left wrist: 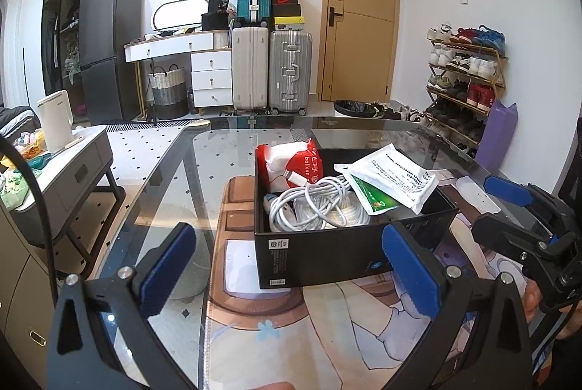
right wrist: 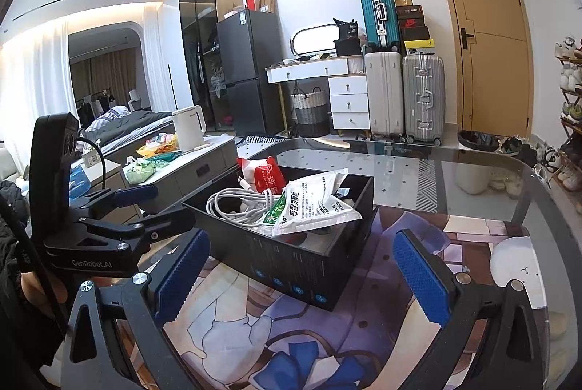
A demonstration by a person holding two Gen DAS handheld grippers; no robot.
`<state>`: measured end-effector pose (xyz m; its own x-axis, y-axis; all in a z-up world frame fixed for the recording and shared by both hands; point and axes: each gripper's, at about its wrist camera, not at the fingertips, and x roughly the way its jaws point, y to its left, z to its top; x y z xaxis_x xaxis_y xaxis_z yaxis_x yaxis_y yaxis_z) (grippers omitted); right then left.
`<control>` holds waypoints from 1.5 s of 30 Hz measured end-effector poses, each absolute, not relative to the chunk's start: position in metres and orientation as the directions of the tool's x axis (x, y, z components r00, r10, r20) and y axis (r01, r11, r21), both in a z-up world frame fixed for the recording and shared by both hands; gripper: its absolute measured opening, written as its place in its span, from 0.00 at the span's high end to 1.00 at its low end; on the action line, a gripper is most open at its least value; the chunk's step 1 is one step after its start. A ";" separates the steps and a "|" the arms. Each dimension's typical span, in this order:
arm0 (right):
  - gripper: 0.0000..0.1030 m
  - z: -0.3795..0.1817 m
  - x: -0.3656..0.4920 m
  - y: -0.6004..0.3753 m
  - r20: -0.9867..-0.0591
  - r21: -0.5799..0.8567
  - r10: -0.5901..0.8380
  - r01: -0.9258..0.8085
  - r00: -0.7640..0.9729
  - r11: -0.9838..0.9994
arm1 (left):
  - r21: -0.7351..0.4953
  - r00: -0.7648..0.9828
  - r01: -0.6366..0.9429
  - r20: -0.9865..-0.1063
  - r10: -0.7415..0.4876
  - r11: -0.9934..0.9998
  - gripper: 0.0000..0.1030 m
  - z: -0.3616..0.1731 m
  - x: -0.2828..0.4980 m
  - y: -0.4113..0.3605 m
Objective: Organize soft objects
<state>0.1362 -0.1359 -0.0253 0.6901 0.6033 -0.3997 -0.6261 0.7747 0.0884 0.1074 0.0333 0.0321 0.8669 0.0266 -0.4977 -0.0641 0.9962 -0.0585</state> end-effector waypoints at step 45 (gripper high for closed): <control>0.01 -0.026 0.135 -0.142 -0.414 0.069 0.592 -0.624 0.692 0.778 | -0.045 0.884 -0.083 -0.465 0.053 0.996 0.00 0.031 0.102 0.034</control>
